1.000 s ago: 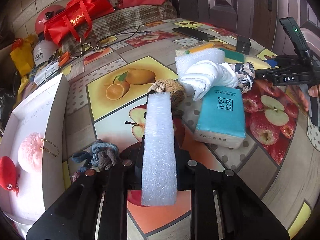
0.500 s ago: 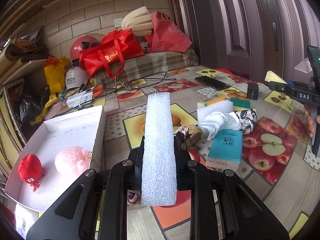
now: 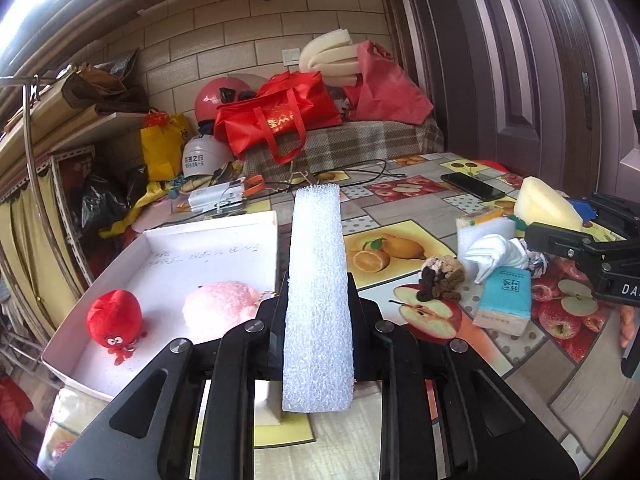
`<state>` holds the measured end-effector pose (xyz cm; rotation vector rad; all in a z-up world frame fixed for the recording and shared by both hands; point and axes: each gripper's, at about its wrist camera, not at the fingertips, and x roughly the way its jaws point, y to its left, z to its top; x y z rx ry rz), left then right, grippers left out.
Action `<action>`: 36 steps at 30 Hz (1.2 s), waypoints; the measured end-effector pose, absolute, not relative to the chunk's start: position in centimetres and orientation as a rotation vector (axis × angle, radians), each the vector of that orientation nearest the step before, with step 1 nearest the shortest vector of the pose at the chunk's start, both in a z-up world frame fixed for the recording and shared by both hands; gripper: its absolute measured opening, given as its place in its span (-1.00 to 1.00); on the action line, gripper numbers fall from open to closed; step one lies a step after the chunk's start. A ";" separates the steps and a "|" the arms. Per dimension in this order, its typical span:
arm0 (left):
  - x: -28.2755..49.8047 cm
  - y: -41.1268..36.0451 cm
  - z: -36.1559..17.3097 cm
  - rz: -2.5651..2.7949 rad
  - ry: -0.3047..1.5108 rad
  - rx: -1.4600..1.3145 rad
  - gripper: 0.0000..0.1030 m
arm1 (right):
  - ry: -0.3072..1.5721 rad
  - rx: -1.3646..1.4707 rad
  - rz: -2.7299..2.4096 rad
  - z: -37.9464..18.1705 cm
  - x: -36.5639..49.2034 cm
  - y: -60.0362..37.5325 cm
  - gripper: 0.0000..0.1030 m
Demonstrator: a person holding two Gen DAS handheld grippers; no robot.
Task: Organize soft objects
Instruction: 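Release the foam strip into the white box while the right tool releases the sponge there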
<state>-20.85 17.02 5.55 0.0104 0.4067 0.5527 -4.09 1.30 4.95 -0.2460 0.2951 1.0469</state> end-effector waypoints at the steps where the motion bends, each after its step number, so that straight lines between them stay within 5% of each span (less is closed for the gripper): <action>1: -21.6 18.1 5.5 0.580 0.405 -0.010 -0.62 | 0.288 -0.255 1.064 4.9 -4.7 2.0 0.15; 14: -28.9 29.4 4.9 0.870 0.366 -0.176 -0.61 | 0.278 -0.264 1.218 4.7 -10.3 11.8 0.15; 28: -26.9 34.3 4.1 0.813 0.451 -0.248 -0.61 | 0.390 -0.409 1.303 3.4 -13.9 23.9 0.15; 32: -26.3 34.0 4.1 0.785 0.468 -0.227 -0.61 | 0.444 -0.430 1.292 2.8 -13.6 24.2 0.30; 34: -26.4 33.9 4.2 0.792 0.465 -0.221 -0.44 | 0.461 -0.433 1.291 2.7 -13.5 24.3 0.65; 36: -26.6 33.8 4.3 0.803 0.455 -0.216 0.50 | 0.458 -0.436 1.286 2.7 -13.6 24.3 0.70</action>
